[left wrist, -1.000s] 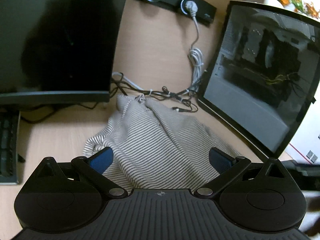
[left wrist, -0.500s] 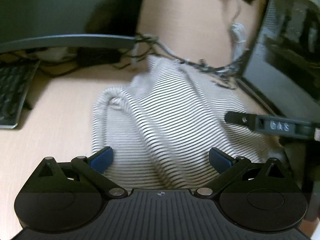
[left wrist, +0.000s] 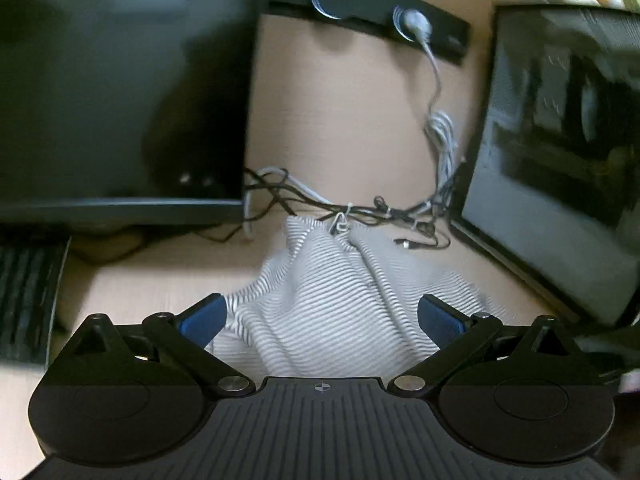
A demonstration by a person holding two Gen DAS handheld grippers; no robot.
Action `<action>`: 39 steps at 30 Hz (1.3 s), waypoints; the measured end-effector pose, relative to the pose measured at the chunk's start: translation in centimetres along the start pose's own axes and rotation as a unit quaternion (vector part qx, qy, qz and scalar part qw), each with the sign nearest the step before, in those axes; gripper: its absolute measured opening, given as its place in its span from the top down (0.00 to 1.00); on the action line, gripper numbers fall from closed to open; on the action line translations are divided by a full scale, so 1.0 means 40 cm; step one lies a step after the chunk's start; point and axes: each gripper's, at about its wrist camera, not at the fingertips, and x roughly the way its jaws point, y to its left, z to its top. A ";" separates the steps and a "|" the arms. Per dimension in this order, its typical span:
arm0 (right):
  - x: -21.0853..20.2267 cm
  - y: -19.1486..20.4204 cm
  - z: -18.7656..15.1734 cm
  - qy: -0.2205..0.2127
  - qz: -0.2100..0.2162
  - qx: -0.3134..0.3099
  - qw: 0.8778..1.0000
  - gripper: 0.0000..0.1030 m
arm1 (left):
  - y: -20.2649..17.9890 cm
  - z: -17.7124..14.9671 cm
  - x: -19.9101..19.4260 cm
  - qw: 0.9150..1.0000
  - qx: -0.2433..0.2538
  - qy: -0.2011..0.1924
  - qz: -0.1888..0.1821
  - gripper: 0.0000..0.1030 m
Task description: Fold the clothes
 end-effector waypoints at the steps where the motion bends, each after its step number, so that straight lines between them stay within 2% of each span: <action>1: -0.004 -0.006 -0.003 0.000 0.001 0.006 1.000 0.00 | 0.010 -0.014 0.017 1.000 -0.008 0.016 -0.007 0.00; 4: -0.007 0.006 -0.013 0.017 0.005 -0.017 1.000 0.00 | 0.051 -0.059 0.034 0.996 -0.064 0.062 -0.026 0.00; 6: -0.013 0.013 -0.019 0.024 0.013 -0.022 0.999 0.00 | 0.055 -0.070 0.004 0.996 -0.065 0.062 -0.022 0.00; 10: -0.051 0.036 -0.050 0.039 0.039 -0.024 0.998 0.00 | 0.086 -0.122 -0.073 0.988 -0.108 0.099 -0.041 0.00; 15: -0.133 0.040 -0.098 0.047 0.094 0.058 0.993 0.00 | 0.097 -0.171 -0.185 0.987 -0.111 0.108 -0.047 0.00; 17: -0.153 0.039 -0.100 0.050 0.089 0.094 0.990 0.00 | 0.104 -0.157 -0.192 0.983 -0.125 0.128 -0.045 0.00; 20: -0.173 0.048 -0.086 0.052 0.058 0.115 0.990 0.00 | 0.110 -0.124 -0.177 0.968 -0.171 0.181 -0.041 0.00; 23: -0.156 0.061 -0.076 0.078 0.006 0.102 0.992 0.00 | 0.105 -0.103 -0.163 0.952 -0.198 0.228 -0.045 0.00; 29: -0.136 0.074 -0.067 0.101 -0.030 0.117 0.988 0.00 | 0.089 -0.115 -0.153 0.934 -0.219 0.259 -0.115 0.00; 32: -0.134 0.088 -0.070 0.107 -0.040 0.097 0.989 0.00 | 0.090 -0.115 -0.143 0.917 -0.234 0.275 -0.170 0.04; 33: -0.136 0.087 -0.072 0.101 -0.041 0.104 0.989 0.00 | 0.092 -0.116 -0.137 0.910 -0.238 0.279 -0.193 0.09; 34: -0.139 0.084 -0.074 0.093 -0.041 0.113 0.988 0.00 | 0.092 -0.119 -0.129 0.900 -0.246 0.286 -0.219 0.14; 35: -0.142 0.082 -0.078 0.085 -0.043 0.121 0.988 0.00 | 0.092 -0.122 -0.120 0.890 -0.253 0.292 -0.244 0.15; 36: -0.146 0.083 -0.083 0.076 -0.045 0.129 0.988 0.00 | 0.091 -0.123 -0.112 0.884 -0.252 0.295 -0.260 0.20; 37: -0.148 0.085 -0.085 0.071 -0.050 0.136 0.987 0.00 | 0.090 -0.120 -0.108 0.884 -0.246 0.293 -0.267 0.32; 38: -0.149 0.087 -0.086 0.068 -0.056 0.142 0.986 0.01 | 0.092 -0.114 -0.100 0.886 -0.241 0.290 -0.270 0.40; 39: -0.153 0.091 -0.085 0.066 -0.066 0.148 0.985 0.03 | 0.099 -0.106 -0.095 0.886 -0.244 0.284 -0.273 0.56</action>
